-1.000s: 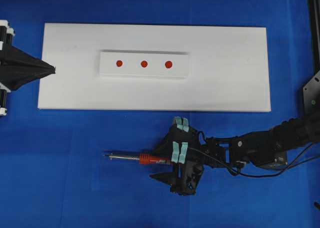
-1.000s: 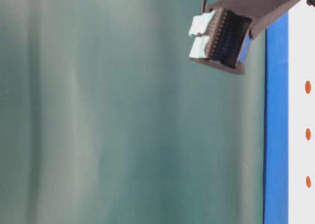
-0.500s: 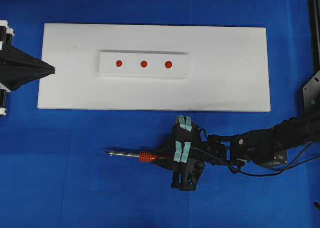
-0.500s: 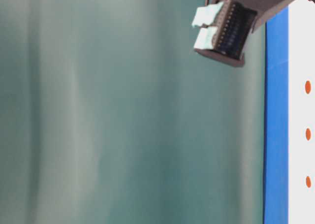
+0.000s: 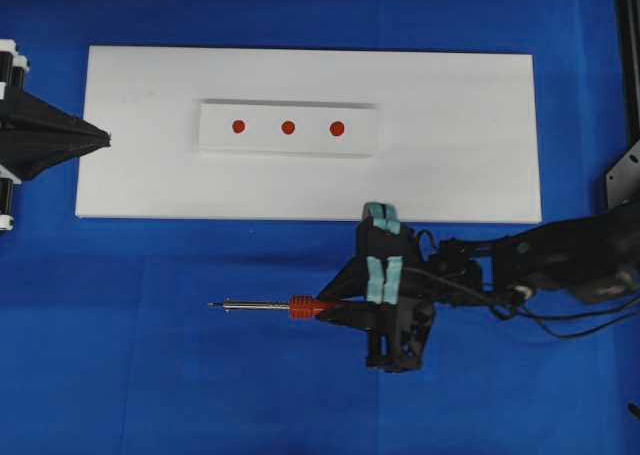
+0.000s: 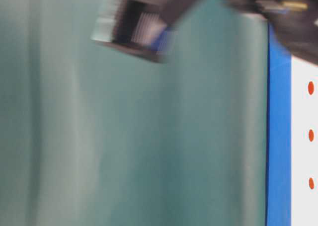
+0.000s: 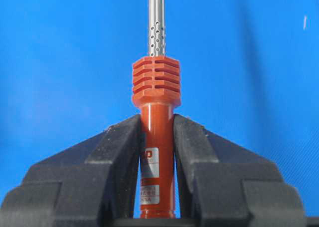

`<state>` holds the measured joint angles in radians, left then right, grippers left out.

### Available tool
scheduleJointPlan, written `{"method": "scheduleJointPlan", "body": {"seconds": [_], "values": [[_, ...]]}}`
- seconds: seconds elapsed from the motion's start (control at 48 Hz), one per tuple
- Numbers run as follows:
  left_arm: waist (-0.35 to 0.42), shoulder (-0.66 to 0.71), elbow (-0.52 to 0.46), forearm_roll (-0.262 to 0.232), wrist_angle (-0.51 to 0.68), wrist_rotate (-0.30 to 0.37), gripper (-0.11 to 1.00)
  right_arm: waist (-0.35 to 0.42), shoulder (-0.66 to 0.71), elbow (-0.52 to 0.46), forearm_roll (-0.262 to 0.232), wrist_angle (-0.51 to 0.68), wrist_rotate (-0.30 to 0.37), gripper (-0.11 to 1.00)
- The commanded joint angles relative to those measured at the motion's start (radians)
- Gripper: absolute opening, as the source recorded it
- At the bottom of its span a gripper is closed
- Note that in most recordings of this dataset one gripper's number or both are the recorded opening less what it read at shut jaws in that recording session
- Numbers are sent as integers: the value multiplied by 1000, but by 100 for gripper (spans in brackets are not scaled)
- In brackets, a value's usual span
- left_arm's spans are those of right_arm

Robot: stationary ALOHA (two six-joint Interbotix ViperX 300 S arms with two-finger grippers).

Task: Touch the tip of the soldering iron to the mark.
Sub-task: 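Lift the soldering iron and tilt its tip downward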

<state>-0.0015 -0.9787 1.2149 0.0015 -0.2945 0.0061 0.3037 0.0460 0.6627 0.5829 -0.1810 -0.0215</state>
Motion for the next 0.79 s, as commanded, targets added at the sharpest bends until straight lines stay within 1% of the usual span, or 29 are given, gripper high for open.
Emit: {"method": "scheduleJointPlan", "body": {"seconds": [0.0, 0.125, 0.229, 0.5, 0.583, 0.667, 0.771], "values": [[0, 3, -9, 2, -11, -3, 2, -8, -103, -23, -3, 64, -38, 6], [0, 3, -9, 2, -11, -9, 2, -12, -184, -38, -5, 133, -95, 6], [-2, 3, -9, 2, -11, -11, 2, -18, -222, -44, -5, 163, -115, 6], [0, 3, -11, 2, -11, -11, 2, -31, -233, -44, -15, 183, -117, 6], [0, 3, -11, 2, -11, -9, 2, -40, -233, -44, -26, 184, -117, 6], [-2, 3, -11, 2, -12, -9, 2, -63, -236, -44, -38, 204, -118, 6], [0, 3, -11, 2, -14, -9, 2, -114, -242, -44, -64, 239, -118, 6]]}}
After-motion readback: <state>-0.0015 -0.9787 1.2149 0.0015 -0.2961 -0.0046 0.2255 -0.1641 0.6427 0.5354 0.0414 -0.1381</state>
